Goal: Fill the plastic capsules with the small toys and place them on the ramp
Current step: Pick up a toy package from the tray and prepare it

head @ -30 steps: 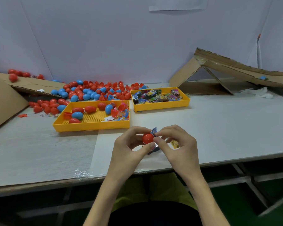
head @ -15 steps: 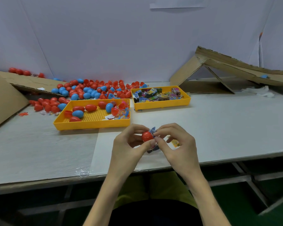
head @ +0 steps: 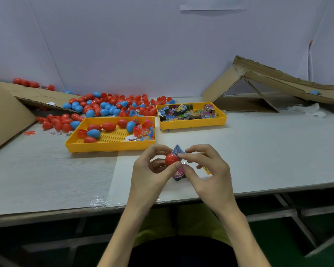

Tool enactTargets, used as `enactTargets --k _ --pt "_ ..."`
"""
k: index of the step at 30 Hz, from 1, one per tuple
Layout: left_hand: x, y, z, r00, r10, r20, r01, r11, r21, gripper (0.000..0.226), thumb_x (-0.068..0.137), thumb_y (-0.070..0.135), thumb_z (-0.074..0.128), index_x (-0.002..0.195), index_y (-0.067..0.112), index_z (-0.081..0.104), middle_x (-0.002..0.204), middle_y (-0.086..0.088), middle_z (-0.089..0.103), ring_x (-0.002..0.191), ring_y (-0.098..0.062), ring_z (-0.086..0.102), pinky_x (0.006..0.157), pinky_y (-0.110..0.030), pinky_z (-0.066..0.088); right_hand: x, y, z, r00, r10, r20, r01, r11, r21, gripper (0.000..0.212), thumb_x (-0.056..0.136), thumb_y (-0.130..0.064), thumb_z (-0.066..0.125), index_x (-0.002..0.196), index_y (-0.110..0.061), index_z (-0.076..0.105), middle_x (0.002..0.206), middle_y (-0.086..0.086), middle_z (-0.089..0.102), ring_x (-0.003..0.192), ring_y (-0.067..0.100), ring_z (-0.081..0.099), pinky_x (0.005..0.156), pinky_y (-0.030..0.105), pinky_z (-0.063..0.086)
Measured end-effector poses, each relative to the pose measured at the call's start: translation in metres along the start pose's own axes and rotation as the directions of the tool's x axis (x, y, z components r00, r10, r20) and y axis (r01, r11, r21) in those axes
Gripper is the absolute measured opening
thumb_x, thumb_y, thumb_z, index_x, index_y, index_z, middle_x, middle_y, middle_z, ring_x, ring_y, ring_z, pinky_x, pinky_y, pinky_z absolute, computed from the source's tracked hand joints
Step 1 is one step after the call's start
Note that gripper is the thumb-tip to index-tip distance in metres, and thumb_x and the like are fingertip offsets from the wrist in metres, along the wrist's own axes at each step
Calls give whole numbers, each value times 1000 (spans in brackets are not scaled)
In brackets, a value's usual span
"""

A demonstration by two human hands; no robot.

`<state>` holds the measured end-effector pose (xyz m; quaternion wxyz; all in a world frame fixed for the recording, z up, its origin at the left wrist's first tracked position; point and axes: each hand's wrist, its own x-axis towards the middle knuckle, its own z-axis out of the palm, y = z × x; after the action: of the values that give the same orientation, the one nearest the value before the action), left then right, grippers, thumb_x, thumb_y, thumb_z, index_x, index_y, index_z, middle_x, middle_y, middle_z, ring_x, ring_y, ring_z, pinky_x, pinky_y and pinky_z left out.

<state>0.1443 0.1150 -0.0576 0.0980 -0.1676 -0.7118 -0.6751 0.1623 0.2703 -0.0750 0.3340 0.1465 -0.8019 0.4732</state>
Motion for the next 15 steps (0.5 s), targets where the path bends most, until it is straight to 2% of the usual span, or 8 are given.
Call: enactTargets --k 8,11,15 --pt "1 -2 0 1000 15 -15 -15 1000 -8 29 78 15 83 97 25 64 96 18 70 82 -7 72 69 -14 55 -1 0 1 999 -26 -26 25 997 -68 38 80 -11 82 111 -31 73 112 -7 59 101 4 57 78 8 47" --pt "2 -5 -2 999 5 -35 -6 999 -31 26 78 20 83 96 23 64 95 12 71 87 -10 72 73 -18 56 -4 -2 6 998 -59 -20 56 990 -127 44 80 -13 81 119 -30 71 106 -8 56 97 1 55 80 6 45" --pt "4 -8 -6 997 4 -79 -12 994 -104 25 75 27 81 93 18 66 92 4 73 90 -11 69 73 -20 55 -8 -13 22 997 -27 -67 20 995 -103 47 80 -15 82 124 -26 68 108 -7 61 103 -2 57 81 4 45"
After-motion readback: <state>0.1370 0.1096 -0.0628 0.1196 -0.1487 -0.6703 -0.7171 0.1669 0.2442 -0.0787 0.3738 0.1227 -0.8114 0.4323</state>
